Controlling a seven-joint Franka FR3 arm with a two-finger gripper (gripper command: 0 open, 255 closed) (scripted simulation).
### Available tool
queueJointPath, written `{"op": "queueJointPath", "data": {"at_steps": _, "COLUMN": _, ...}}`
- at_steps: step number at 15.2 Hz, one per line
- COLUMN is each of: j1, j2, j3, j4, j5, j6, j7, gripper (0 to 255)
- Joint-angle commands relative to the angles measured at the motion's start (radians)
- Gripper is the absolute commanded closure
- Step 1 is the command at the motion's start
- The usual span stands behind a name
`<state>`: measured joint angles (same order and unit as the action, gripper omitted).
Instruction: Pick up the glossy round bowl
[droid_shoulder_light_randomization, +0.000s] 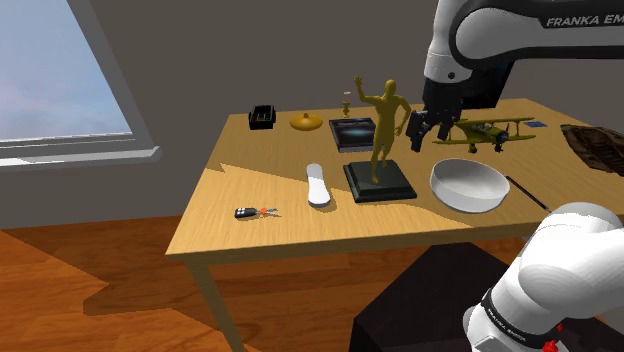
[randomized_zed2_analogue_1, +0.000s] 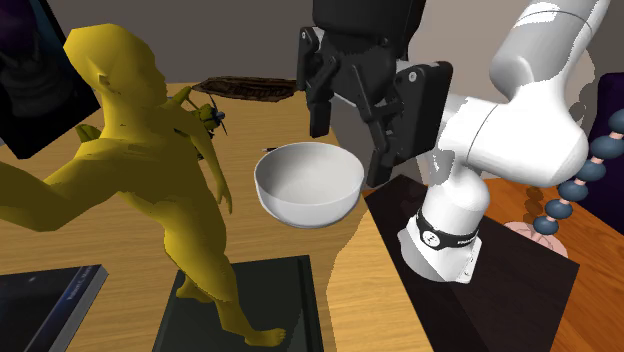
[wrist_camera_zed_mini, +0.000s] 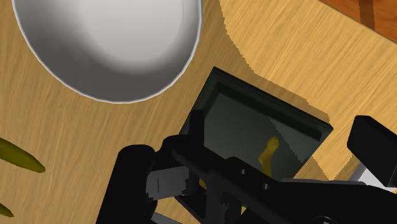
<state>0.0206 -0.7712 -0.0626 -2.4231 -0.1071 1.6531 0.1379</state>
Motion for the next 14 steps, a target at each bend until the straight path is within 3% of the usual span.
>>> {"op": "queueJointPath", "data": {"at_steps": 1, "j1": 0.000, "j2": 0.000, "j3": 0.000, "j4": 0.000, "j5": 0.000, "j6": 0.000, "j7": 0.000, "gripper": 0}}
{"op": "queueJointPath", "data": {"at_steps": 10, "j1": -0.087, "j2": -0.149, "j3": -0.050, "j4": -0.314, "j5": -0.116, "j6": 0.132, "j7": 0.001, "gripper": 0}}
{"op": "queueJointPath", "data": {"at_steps": 14, "j1": -0.099, "j2": -0.154, "j3": -0.061, "j4": -0.375, "j5": -0.133, "j6": 0.185, "j7": 0.006, "gripper": 0}}
